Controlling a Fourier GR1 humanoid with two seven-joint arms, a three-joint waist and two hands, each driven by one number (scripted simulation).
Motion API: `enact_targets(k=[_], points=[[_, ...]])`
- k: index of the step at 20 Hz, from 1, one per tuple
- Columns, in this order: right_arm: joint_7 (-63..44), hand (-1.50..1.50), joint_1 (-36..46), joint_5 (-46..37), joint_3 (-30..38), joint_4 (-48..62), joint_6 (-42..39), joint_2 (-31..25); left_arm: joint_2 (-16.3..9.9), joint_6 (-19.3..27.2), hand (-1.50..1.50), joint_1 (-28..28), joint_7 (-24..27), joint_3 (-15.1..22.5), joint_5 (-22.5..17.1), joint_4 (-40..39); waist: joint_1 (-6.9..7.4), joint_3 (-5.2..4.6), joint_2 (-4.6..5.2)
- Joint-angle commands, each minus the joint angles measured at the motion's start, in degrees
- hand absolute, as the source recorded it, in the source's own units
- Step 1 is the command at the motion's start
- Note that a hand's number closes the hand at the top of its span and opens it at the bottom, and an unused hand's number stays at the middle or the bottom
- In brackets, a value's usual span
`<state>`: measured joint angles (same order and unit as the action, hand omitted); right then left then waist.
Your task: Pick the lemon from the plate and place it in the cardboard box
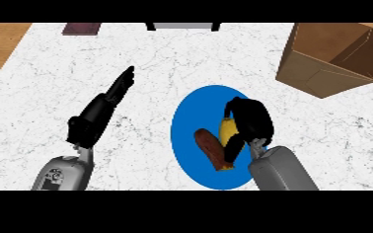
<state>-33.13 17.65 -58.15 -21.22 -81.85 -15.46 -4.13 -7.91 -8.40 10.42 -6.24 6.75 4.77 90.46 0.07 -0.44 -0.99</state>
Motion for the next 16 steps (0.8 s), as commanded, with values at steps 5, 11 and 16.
enact_targets(k=[5,11,16], points=[[0.44,1.5,0.36,-3.57,6.17,2.87,4.69,-4.11,1.47,0.41,0.0,-0.78,0.2,0.93,1.79,0.73,0.05,0.45,0.98],[-3.12,1.5,2.19,-10.69,5.55,-3.32,8.59,-5.99,1.4,-0.29,0.0,1.56,-0.91,-0.06,1.49,-0.9,-0.06,0.44,0.93],[-7.89,1.5,-0.29,-13.83,3.02,-18.67,3.67,-6.31,0.36,-0.63,0.0,-4.05,3.5,-0.66,1.93,-0.22,-0.41,0.4,0.72]])
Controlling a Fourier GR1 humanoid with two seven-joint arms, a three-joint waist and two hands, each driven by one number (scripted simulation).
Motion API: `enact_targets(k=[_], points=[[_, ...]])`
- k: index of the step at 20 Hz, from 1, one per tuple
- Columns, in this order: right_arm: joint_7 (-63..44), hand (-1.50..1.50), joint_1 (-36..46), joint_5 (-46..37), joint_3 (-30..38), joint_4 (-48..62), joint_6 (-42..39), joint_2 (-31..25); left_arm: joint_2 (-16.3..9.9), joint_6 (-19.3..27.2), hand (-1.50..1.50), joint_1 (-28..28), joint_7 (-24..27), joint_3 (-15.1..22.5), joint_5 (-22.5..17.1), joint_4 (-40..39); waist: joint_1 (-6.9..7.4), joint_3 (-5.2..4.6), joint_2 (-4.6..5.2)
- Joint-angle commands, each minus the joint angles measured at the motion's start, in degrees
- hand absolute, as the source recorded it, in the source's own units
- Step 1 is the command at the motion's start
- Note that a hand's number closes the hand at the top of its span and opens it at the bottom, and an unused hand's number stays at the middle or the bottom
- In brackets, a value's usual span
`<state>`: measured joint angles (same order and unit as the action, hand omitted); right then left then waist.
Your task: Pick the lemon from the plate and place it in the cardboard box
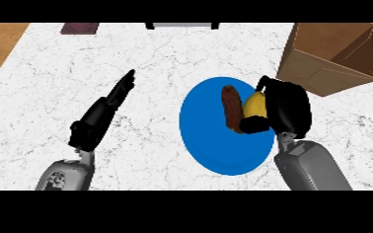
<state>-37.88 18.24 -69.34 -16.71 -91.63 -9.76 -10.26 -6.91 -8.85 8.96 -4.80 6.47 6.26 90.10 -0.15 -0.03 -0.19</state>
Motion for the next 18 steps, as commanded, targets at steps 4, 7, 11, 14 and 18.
enact_targets(k=[4,7,11,14,18], points=[[-6.56,1.5,-1.45,-1.73,-2.81,-22.12,-10.95,0.71,1.91,1.27,0.0,1.79,-1.71,1.09,1.84,-0.53,-0.5,0.0,-0.1],[-7.09,1.5,1.41,1.32,-1.17,-28.9,-16.11,1.7,1.51,1.0,0.0,3.48,-0.92,-0.81,1.21,-3.99,-0.54,0.0,-0.01],[-12.46,1.5,6.72,-2.37,-2.72,-33.94,-17.7,5.29,2.3,1.63,0.0,3.33,1.38,-0.25,2.24,-4.58,-0.21,-0.01,0.03],[-14.19,1.5,7.37,-2.78,0.96,-36.92,-19.62,5.16,1.55,-0.07,0.0,-1.19,-0.12,0.88,1.55,1.23,0.18,0.02,0.02],[-15.93,1.5,15.31,-1.82,6.43,-34.72,-24.32,7.25,1.72,-0.03,0.0,2.38,1.59,-0.79,1.77,-3.54,0.16,0.0,0.12]])
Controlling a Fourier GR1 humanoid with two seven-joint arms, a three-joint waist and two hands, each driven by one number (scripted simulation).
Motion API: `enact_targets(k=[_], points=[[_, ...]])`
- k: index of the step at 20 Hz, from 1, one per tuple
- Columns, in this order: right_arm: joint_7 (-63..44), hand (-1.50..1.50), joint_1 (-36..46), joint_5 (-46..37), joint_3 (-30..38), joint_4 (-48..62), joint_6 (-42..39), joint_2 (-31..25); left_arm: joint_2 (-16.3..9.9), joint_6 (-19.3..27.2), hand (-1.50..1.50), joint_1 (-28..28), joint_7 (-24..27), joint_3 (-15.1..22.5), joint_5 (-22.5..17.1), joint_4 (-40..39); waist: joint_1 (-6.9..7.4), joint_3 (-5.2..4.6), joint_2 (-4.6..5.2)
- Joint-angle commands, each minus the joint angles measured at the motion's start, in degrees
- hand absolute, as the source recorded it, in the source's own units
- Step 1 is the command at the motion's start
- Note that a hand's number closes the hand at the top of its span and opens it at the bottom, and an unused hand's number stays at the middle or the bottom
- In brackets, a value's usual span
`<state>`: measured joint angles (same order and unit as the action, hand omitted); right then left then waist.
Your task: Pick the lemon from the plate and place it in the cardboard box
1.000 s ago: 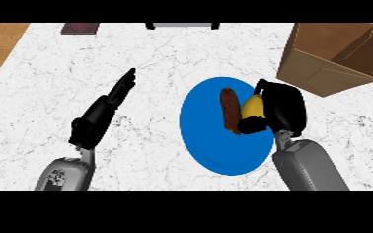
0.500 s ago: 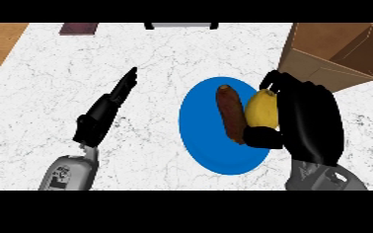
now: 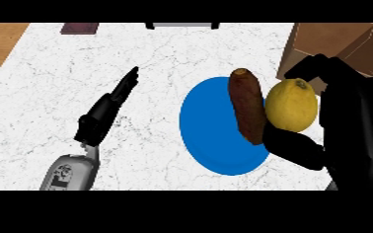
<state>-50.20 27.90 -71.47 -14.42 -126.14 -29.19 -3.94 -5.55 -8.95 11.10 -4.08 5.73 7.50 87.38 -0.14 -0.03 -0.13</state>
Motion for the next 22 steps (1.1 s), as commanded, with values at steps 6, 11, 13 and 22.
enact_targets(k=[6,11,13,22], points=[[-1.57,1.5,11.38,0.68,12.62,6.26,-3.58,-1.55,0.75,0.3,0.0,-2.42,1.61,1.19,1.98,0.79,0.3,0.0,0.09],[5.83,1.5,11.47,6.18,22.27,10.67,0.48,-6.74,0.19,-1.25,0.0,-3.01,-2.19,-0.07,-0.06,4.49,0.33,0.03,0.11],[7.26,1.5,14.76,7.22,24.41,16.69,2.24,-8.11,0.33,-1.15,0.0,1.68,1.33,-2.28,-0.27,-3.4,0.18,0.02,0.24],[10.36,1.5,19.62,4.69,24.77,35.28,14.26,-10.39,1.12,-1.56,0.0,0.53,-3.86,-0.84,0.0,2.73,0.72,0.02,0.23]])
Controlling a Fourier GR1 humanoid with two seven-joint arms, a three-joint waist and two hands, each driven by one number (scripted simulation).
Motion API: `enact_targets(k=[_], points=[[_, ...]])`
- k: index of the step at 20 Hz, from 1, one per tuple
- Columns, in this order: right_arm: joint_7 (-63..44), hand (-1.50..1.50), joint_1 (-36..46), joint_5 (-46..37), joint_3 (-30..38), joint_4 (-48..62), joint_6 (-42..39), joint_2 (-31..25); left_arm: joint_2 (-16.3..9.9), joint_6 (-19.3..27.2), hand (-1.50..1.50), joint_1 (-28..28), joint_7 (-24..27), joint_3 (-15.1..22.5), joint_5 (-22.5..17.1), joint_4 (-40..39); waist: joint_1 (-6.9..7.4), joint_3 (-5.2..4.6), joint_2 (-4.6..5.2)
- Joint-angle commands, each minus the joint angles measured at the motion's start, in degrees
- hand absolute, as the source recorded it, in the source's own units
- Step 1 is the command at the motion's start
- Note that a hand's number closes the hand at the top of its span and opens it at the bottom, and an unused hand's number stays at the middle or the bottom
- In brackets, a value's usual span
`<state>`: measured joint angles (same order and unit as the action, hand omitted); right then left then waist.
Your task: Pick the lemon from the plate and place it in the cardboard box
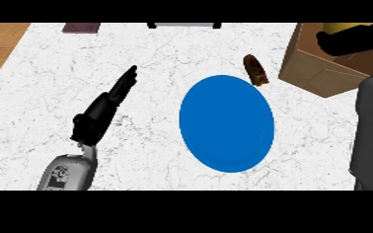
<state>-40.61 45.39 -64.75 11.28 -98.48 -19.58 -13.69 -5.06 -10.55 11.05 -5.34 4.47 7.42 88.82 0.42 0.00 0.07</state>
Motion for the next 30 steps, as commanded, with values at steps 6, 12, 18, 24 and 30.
enact_targets(k=[6,12,18,24,30], points=[[8.78,1.5,2.77,1.47,5.47,17.36,5.49,-9.84,0.06,-0.73,0.0,0.73,-1.85,0.07,0.23,2.13,0.01,0.0,0.0],[12.78,1.5,-0.3,-3.56,1.98,32.6,19.58,-6.07,1.3,0.18,0.0,-3.46,1.83,2.86,2.81,2.15,0.66,0.02,0.15],[11.93,-1.5,2.3,3.3,9.79,42.87,25.58,-3.37,1.52,0.94,0.0,2.69,-2.28,0.17,1.85,0.07,0.49,0.08,0.33],[21.54,-1.5,7.07,9.56,14.55,57.33,27.92,-8.55,0.99,-0.93,0.0,1.32,0.33,-0.68,0.38,-1.79,0.79,0.05,0.43],[28.53,-1.5,6.07,18.03,20.39,49.11,39.66,-4.58,1.59,0.49,0.0,0.95,-0.62,0.48,2.37,-0.96,0.16,0.11,0.21]])
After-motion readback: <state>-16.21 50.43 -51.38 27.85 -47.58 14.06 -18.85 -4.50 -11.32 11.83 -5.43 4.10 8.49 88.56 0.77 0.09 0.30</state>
